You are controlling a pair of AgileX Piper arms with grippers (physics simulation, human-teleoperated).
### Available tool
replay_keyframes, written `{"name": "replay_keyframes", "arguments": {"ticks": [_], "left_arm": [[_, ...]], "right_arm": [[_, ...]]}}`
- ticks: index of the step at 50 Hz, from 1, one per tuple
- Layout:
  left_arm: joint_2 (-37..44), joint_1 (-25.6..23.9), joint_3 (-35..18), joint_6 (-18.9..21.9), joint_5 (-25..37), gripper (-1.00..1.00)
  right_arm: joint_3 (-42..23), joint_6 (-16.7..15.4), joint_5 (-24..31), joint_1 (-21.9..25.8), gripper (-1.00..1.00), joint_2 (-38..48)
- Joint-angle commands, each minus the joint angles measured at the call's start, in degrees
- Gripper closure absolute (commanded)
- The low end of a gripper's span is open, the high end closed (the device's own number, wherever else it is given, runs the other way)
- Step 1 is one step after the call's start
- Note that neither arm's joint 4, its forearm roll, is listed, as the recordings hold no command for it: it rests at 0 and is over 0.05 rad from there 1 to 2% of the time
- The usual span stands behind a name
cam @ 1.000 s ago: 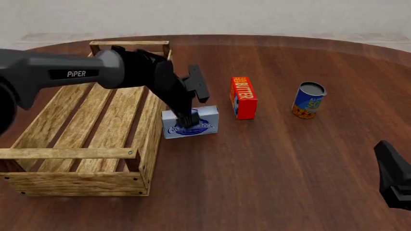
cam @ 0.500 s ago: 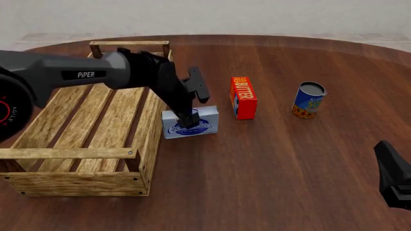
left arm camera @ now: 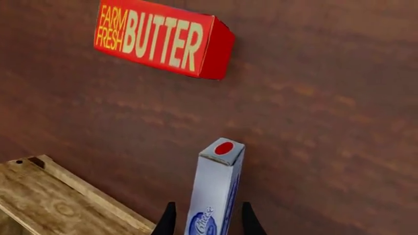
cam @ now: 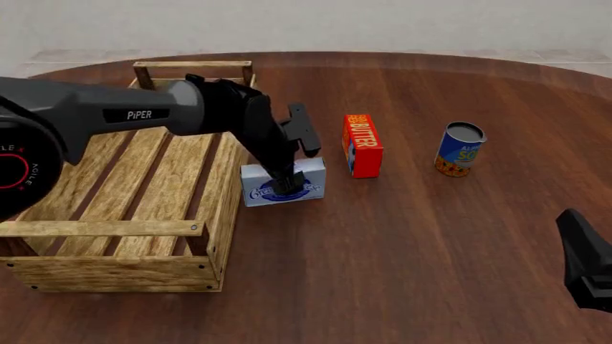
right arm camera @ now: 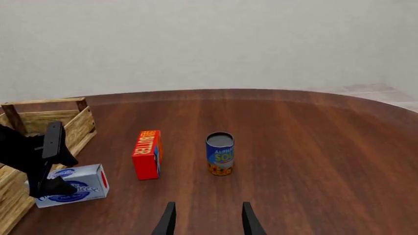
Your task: Pick up the cream cheese and put it in the tray.
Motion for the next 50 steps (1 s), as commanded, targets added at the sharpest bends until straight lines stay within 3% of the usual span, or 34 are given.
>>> {"name": "replay_keyframes", "arguments": {"ticks": [1,8,9,27,33,36,47,50], "left_arm": [[0.05,-0.75,0.03,-0.04,0.47,-1.0],[0.11,-0.45,-1.41,-0.43,1.29,-1.0],[0.28,-0.44,-1.7,-0.33,1.18,1.0],[-0.7,0.54,-4.98,0.31,0.68,1.0],[-0.48,1.63,-9.49,-1.74,3.28,1.0],[-1.59,1.15,-9.1,-1.57,3.87,1.0],[-5.44,-1.04,-15.15,-7.03,9.07,1.0],[-6.0,-0.96,-15.14,-6.56,9.01,1.0]], "right_arm": [[0.0,0.03,-0.05,-0.01,-1.0,0.1],[0.0,0.02,-0.11,0.0,-1.0,0.19],[0.0,-0.02,-0.1,0.0,-1.0,0.17],[0.0,-0.17,0.02,-0.03,-1.0,-0.04],[0.0,-0.29,0.17,-0.11,-1.0,-0.3],[0.0,-0.3,0.19,-0.13,-1.0,-0.33],[0.0,-0.32,0.14,-0.1,-1.0,-0.25],[0.0,-0.36,0.16,-0.1,-1.0,-0.29]]}}
